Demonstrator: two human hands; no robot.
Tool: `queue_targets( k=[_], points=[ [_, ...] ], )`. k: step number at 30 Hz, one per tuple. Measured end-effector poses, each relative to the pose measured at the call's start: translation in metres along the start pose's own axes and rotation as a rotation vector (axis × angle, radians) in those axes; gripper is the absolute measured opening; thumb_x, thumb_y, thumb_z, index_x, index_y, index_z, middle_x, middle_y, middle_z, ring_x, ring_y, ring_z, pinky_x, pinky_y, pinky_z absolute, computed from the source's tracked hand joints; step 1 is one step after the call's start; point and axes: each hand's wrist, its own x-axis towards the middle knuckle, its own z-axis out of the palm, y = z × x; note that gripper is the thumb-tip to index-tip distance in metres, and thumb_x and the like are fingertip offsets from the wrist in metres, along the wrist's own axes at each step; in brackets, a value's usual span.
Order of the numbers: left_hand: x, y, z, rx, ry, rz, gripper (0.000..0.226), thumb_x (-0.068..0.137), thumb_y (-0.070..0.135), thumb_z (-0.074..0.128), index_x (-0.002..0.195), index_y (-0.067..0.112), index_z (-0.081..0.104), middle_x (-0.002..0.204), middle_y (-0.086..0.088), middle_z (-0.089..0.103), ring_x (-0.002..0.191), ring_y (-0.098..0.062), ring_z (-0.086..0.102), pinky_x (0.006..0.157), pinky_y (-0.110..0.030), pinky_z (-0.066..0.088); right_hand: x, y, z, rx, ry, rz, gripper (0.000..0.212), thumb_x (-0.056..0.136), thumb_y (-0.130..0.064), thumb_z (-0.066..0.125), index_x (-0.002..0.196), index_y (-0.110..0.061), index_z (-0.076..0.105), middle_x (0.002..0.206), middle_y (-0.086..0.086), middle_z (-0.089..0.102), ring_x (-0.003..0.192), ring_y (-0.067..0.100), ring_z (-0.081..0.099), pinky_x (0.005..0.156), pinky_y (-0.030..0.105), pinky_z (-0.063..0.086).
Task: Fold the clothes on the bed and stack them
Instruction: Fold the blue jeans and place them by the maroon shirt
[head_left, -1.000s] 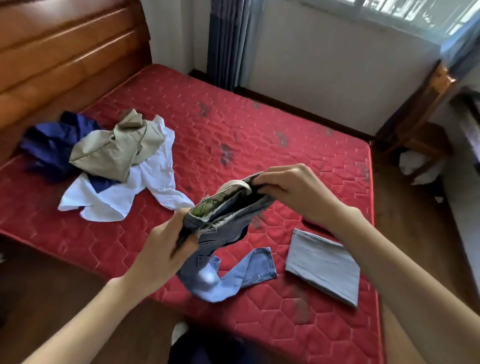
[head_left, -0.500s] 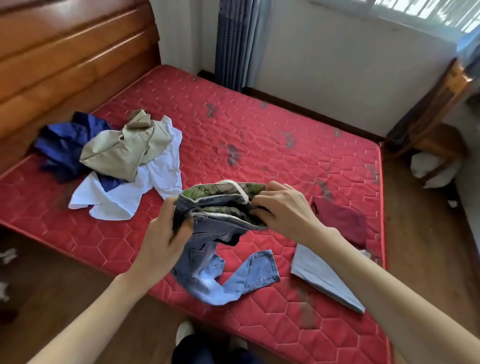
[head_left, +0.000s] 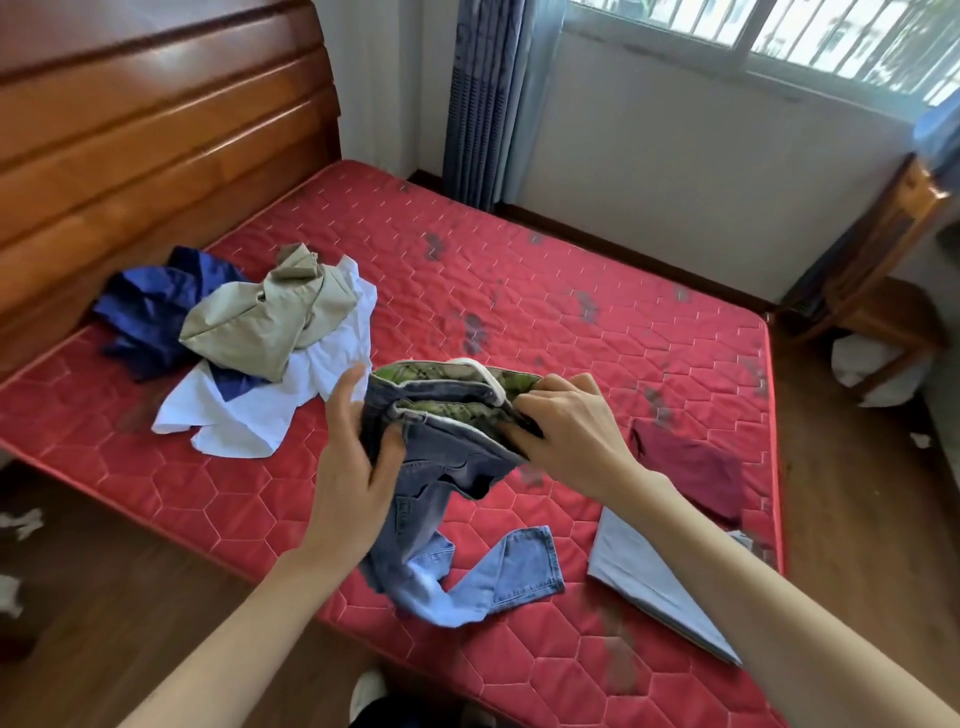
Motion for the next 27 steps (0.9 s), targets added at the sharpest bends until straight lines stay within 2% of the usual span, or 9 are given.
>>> queue_targets(
  k=[2, 4, 6, 8, 11, 15, 19, 24, 27],
  points=[
    [0.009, -0.002, 0.001, 0.024, 0.118, 0.035, 0.038, 0.094, 0.025, 0.053, 0.125, 0.037, 0.036, 0.12, 0.028, 0.045, 0.103, -0.011, 0.059, 0.088, -0.025, 0.048, 0.009, -0.003, -0.013, 0.04, 0.057, 0.028, 0.032, 0.092, -0.034, 0.058, 0.065, -0.017, 0.055, 0.072, -0.004, 0.066, 0.089, 0.02, 0.06, 0.078, 0.034, 0.024],
    [0.018, -0.001, 0.006, 0.077, 0.177, 0.081, 0.025, 0.092, 0.032, 0.056, 0.113, 0.03, 0.042, 0.112, 0.011, 0.045, 0.098, -0.02, 0.054, 0.089, -0.026, 0.045, 0.019, -0.007, -0.025, 0.092, 0.09, 0.065, 0.034, 0.094, -0.034, 0.055, 0.065, -0.017, 0.052, 0.069, -0.005, 0.06, 0.084, 0.02, 0.057, 0.079, 0.035, 0.026],
    [0.026, 0.0, 0.012, 0.115, 0.22, 0.093, 0.031, 0.088, 0.04, 0.061, 0.108, 0.023, 0.045, 0.109, 0.005, 0.047, 0.099, -0.013, 0.049, 0.091, -0.01, 0.037, 0.027, -0.01, -0.036, 0.129, 0.1, 0.092, 0.035, 0.096, -0.033, 0.055, 0.065, -0.018, 0.048, 0.064, -0.012, 0.05, 0.077, 0.018, 0.05, 0.08, 0.036, 0.029],
    [0.035, 0.005, 0.018, 0.061, 0.276, -0.009, 0.035, 0.083, 0.045, 0.068, 0.105, 0.029, 0.047, 0.102, 0.017, 0.051, 0.09, -0.005, 0.052, 0.082, -0.004, 0.037, 0.032, -0.01, -0.044, 0.15, 0.095, 0.104, 0.033, 0.096, -0.033, 0.055, 0.067, -0.018, 0.049, 0.064, -0.012, 0.047, 0.074, 0.015, 0.044, 0.081, 0.036, 0.031],
    [0.048, 0.009, 0.027, -0.055, 0.287, -0.16, 0.029, 0.079, 0.041, 0.074, 0.098, 0.036, 0.053, 0.097, 0.021, 0.06, 0.089, -0.002, 0.058, 0.076, -0.007, 0.04, 0.032, -0.008, -0.049, 0.187, 0.114, 0.087, 0.031, 0.096, -0.031, 0.056, 0.07, -0.014, 0.055, 0.066, -0.008, 0.053, 0.072, 0.013, 0.045, 0.08, 0.037, 0.035],
    [0.059, 0.017, 0.033, -0.131, 0.2, -0.176, 0.012, 0.087, 0.027, 0.069, 0.089, 0.033, 0.059, 0.087, 0.014, 0.062, 0.085, -0.006, 0.058, 0.077, -0.024, 0.046, 0.027, -0.003, -0.061, 0.186, 0.131, 0.096, 0.031, 0.094, -0.032, 0.059, 0.076, -0.007, 0.065, 0.067, -0.007, 0.053, 0.07, 0.015, 0.046, 0.076, 0.035, 0.038],
    [0.086, 0.063, 0.022, -0.196, 0.141, -0.035, 0.013, 0.094, 0.023, 0.061, 0.09, 0.032, 0.054, 0.079, 0.017, 0.059, 0.074, 0.001, 0.054, 0.07, -0.013, 0.041, 0.035, -0.007, -0.117, 0.067, 0.214, 0.045, 0.031, 0.092, -0.034, 0.062, 0.079, -0.007, 0.069, 0.067, -0.011, 0.049, 0.075, 0.022, 0.054, 0.081, 0.037, 0.04],
    [0.15, 0.144, -0.023, -0.203, 0.138, 0.378, 0.005, 0.097, 0.044, 0.051, 0.098, 0.039, 0.053, 0.084, 0.015, 0.06, 0.074, 0.004, 0.055, 0.066, -0.007, 0.041, 0.037, -0.019, -0.214, -0.106, 0.709, -0.153, 0.035, 0.093, -0.046, 0.053, 0.078, -0.017, 0.066, 0.067, -0.015, 0.054, 0.081, 0.014, 0.058, 0.081, 0.035, 0.042],
    [0.152, 0.137, -0.02, -0.077, 0.042, 0.318, 0.008, 0.098, 0.039, 0.051, 0.099, 0.031, 0.054, 0.086, 0.006, 0.061, 0.073, 0.001, 0.054, 0.066, -0.013, 0.04, 0.03, -0.023, -0.196, -0.17, 0.559, -0.002, 0.036, 0.095, -0.038, 0.056, 0.079, -0.008, 0.067, 0.076, 0.0, 0.068, 0.088, 0.023, 0.062, 0.086, 0.038, 0.042]
  ],
)
